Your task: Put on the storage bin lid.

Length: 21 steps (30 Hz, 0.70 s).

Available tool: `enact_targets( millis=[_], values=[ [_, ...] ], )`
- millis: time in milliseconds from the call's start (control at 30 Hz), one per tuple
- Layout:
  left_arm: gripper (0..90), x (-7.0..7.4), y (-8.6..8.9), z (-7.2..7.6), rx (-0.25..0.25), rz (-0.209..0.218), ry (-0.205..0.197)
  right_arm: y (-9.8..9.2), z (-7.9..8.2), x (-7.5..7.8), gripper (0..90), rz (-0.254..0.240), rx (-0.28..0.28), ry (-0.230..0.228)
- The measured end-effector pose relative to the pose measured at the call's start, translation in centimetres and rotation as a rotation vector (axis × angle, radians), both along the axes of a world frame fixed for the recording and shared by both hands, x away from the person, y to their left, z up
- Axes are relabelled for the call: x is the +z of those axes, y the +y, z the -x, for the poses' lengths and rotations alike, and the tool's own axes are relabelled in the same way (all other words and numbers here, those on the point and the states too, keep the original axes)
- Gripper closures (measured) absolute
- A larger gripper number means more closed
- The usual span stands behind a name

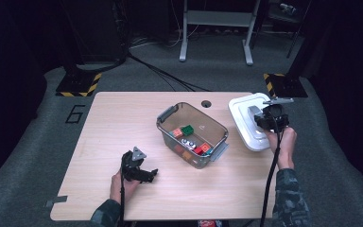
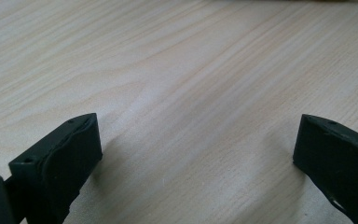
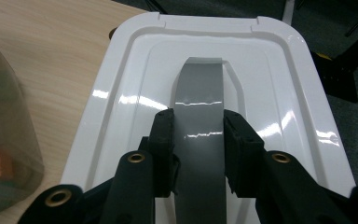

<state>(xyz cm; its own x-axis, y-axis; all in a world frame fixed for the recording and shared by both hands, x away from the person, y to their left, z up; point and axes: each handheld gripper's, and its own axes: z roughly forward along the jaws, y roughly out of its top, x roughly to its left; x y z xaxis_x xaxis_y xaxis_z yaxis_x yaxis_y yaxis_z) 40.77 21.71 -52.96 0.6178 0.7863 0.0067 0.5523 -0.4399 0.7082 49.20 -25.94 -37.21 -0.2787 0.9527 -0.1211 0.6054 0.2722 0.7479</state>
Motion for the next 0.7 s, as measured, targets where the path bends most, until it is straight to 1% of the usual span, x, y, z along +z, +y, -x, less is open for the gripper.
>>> enact_targets(
  millis=[67,167,200,233,333,367,433,533,600,633,700],
  values=[
    [0.8,0.0,0.0,0.0,0.0,0.0,0.0,0.1,0.1,0.4,67.5,0.003,0.0,-0.01],
    [0.8,0.0,0.0,0.0,0.0,0.0,0.0,0.2,0.2,0.9,67.5,0.004,0.001,-0.009],
    [0.8,0.0,0.0,0.0,0.002,0.002,-0.001,0.3,0.2,1.2,67.5,0.005,0.007,-0.018],
    [0.8,0.0,0.0,0.0,0.001,0.001,0.0,0.4,0.3,1.6,67.5,0.009,0.012,-0.021],
    [0.8,0.0,0.0,0.0,0.0,0.0,0.0,0.6,0.4,2.0,67.5,0.015,0.018,-0.024],
    [0.8,0.0,0.0,0.0,0.0,0.0,0.0,0.8,0.4,2.4,67.5,0.018,0.028,-0.031],
    [0.8,0.0,0.0,0.0,0.0,0.0,0.0,1.2,0.5,2.8,67.5,0.013,0.032,-0.034],
    [0.8,0.0,0.0,0.0,0.0,0.0,0.0,1.5,0.6,3.1,67.4,0.013,0.043,-0.035],
    [0.8,0.0,0.0,0.0,0.0,0.0,0.0,1.8,0.7,3.4,67.5,0.027,0.055,-0.04],
    [0.8,0.0,0.0,0.0,0.0,0.0,0.0,2.2,0.7,3.6,67.5,0.021,0.058,-0.036],
    [0.8,0.0,0.0,0.0,0.0,0.0,0.0,2.6,0.8,3.7,67.5,0.027,0.073,-0.037]
  ],
)
